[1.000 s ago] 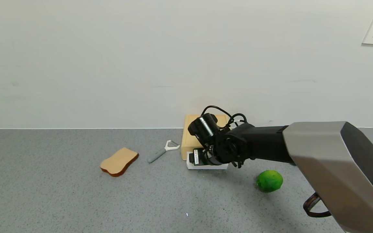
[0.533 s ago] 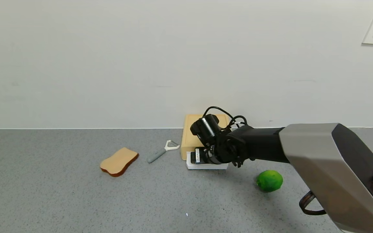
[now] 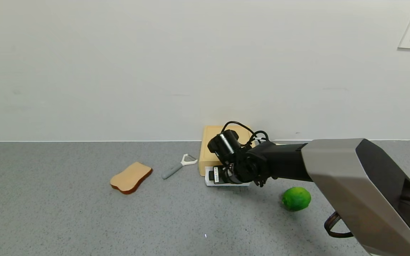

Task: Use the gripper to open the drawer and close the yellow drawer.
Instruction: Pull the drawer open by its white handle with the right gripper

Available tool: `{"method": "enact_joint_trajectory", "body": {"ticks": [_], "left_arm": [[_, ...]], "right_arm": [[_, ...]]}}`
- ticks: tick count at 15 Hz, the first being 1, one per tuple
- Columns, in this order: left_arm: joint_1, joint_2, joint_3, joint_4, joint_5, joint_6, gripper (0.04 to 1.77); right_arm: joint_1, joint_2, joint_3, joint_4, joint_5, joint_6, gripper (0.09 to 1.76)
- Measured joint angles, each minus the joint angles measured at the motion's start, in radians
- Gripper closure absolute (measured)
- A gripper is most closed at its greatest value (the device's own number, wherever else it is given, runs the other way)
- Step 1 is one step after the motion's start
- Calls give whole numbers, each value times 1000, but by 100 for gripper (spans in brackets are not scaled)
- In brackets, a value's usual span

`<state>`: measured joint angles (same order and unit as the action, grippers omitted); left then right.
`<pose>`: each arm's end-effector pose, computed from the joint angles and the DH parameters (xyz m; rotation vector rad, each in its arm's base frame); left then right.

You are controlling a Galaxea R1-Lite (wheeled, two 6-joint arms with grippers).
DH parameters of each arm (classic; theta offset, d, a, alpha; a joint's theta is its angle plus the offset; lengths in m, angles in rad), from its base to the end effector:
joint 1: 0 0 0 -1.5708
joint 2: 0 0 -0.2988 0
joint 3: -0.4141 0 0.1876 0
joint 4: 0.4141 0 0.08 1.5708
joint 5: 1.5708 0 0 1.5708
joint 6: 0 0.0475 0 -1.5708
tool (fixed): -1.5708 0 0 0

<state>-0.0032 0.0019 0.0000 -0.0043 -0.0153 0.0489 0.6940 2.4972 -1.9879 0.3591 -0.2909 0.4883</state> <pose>0.0006 -0.0007 0.0760 0.0489 -0.0029 -0.0184 0.3982 0.3136 0.0659 0.0451 0.8322 0.1786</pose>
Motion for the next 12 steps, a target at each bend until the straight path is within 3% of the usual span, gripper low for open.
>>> {"method": "enact_joint_trajectory", "body": {"ticks": [12], "left_arm": [[0, 0, 0, 0, 0, 0, 9]], "right_arm": [[13, -17, -1, 153, 71, 27, 14]]}}
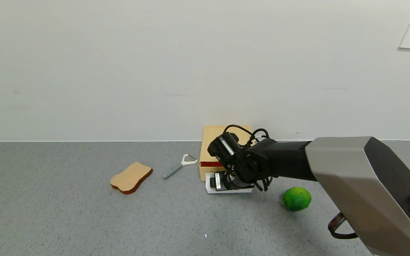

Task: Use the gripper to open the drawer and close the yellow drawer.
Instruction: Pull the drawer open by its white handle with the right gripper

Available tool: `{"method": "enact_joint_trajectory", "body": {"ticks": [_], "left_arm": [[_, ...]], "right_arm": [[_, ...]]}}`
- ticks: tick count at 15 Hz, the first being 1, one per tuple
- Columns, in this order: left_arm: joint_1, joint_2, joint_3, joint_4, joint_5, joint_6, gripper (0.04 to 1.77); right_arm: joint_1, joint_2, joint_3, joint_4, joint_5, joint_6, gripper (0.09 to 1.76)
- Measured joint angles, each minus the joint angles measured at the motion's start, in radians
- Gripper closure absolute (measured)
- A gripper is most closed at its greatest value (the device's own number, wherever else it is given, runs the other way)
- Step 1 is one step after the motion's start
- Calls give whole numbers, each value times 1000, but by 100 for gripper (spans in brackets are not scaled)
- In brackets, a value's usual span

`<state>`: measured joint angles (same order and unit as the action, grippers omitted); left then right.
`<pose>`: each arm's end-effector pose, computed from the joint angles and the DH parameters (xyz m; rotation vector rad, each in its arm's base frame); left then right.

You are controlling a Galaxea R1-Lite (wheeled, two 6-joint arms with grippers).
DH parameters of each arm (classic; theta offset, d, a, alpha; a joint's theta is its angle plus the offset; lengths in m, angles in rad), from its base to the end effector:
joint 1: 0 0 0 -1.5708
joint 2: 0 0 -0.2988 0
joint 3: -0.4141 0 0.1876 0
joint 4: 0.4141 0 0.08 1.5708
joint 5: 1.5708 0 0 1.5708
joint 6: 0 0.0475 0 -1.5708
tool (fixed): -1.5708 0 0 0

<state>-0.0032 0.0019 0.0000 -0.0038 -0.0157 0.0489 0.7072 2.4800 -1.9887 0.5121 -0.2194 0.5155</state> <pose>0.0006 -0.0007 0.0760 0.0489 -0.0024 -0.0188 0.3797 0.3110 0.0625 0.0189 0.9803 0.1983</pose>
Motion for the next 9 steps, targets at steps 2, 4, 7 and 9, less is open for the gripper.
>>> {"method": "enact_joint_trajectory", "body": {"ticks": [2, 4, 7, 9], "left_arm": [[0, 0, 0, 0, 0, 0, 9], [0, 0, 0, 0, 0, 0, 9], [0, 0, 0, 0, 0, 0, 9], [0, 0, 0, 0, 0, 0, 9]], "right_arm": [[6, -6, 1, 32, 13, 22, 14], [11, -12, 1, 69, 32, 27, 14], [18, -19, 2, 102, 39, 49, 14], [23, -24, 1, 133, 40, 60, 14]]}}
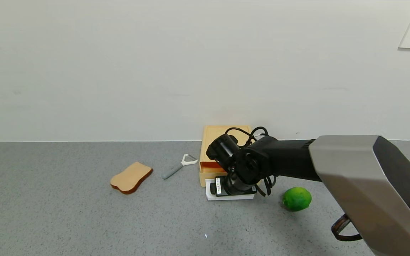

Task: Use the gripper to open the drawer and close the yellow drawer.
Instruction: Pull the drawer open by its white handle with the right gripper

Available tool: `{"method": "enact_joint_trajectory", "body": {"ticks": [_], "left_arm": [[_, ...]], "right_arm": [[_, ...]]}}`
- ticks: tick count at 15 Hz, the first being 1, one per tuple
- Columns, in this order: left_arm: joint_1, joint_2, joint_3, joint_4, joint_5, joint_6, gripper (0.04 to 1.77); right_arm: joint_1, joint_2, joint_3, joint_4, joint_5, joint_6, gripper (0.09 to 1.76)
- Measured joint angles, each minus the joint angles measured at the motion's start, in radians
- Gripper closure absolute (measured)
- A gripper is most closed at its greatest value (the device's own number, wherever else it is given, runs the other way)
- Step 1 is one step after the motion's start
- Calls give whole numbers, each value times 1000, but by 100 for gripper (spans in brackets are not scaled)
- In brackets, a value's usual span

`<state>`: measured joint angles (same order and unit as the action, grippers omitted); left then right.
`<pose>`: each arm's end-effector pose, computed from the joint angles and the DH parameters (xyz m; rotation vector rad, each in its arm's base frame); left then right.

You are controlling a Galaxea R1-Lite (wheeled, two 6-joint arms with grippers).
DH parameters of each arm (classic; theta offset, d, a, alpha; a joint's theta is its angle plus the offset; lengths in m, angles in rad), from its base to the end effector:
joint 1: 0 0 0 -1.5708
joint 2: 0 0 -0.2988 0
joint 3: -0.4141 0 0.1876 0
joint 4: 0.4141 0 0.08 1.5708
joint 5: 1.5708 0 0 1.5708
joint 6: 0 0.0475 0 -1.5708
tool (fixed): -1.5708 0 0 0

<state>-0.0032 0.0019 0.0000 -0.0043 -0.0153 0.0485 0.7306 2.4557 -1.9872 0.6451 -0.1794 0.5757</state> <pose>0.0006 -0.0007 0.0760 0.0485 -0.0028 -0.0184 0.3590 0.3103 0.0653 0.0194 1.0972 0.1828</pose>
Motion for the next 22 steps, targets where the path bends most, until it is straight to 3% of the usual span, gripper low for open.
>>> {"method": "enact_joint_trajectory", "body": {"ticks": [22], "left_arm": [[0, 0, 0, 0, 0, 0, 9]], "right_arm": [[66, -30, 29, 160, 89, 137, 14]]}}
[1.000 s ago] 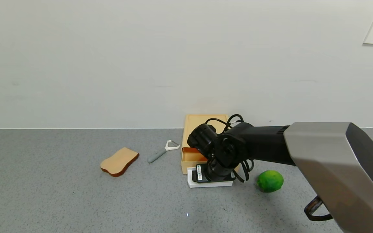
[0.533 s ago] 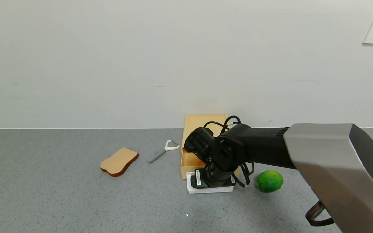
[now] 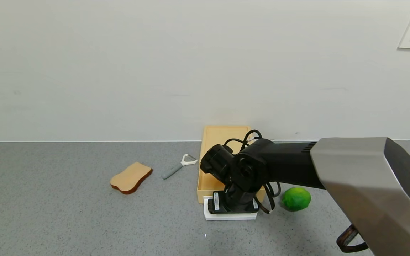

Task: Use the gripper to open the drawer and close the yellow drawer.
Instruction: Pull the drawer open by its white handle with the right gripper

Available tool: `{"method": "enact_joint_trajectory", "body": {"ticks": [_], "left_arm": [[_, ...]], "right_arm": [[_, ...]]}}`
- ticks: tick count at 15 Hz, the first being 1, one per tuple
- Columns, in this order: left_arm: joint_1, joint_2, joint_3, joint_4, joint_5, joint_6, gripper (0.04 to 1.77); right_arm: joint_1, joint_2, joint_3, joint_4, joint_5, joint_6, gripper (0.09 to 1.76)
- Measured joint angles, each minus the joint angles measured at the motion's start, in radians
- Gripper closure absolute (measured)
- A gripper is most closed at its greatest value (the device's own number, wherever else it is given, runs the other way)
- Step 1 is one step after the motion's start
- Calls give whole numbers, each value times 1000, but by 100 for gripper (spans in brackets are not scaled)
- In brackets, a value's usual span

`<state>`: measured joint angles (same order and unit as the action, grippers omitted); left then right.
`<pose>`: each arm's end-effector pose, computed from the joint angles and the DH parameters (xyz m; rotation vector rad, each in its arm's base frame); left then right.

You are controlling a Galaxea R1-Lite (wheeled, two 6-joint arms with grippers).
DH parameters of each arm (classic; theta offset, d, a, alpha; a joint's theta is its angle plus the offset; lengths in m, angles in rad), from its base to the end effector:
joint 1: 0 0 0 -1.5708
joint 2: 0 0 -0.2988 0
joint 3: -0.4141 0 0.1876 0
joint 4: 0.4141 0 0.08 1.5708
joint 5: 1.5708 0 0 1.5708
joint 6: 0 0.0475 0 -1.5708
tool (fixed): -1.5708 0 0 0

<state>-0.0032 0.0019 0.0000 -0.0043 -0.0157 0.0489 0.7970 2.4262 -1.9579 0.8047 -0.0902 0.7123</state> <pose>0.0006 -0.0007 0.0760 0.0489 -0.0029 -0.0188 0.3177 0.3190 0.0641 0.0515 1.2893 0.1582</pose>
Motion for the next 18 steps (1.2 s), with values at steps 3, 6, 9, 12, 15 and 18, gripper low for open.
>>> {"method": "enact_joint_trajectory", "body": {"ticks": [3, 6, 9, 12, 15, 18], "left_arm": [[0, 0, 0, 0, 0, 0, 9], [0, 0, 0, 0, 0, 0, 9], [0, 0, 0, 0, 0, 0, 9], [0, 0, 0, 0, 0, 0, 9], [0, 0, 0, 0, 0, 0, 9], [0, 0, 0, 0, 0, 0, 9]], "right_arm": [[16, -1, 8, 4, 1, 27, 14], [21, -8, 26, 6, 19, 37, 14], [23, -23, 66, 4, 40, 36, 14], [31, -35, 96, 3, 41, 37, 14], [39, -43, 109, 7, 62, 47, 14], [47, -51, 117, 17, 77, 49, 14]]}}
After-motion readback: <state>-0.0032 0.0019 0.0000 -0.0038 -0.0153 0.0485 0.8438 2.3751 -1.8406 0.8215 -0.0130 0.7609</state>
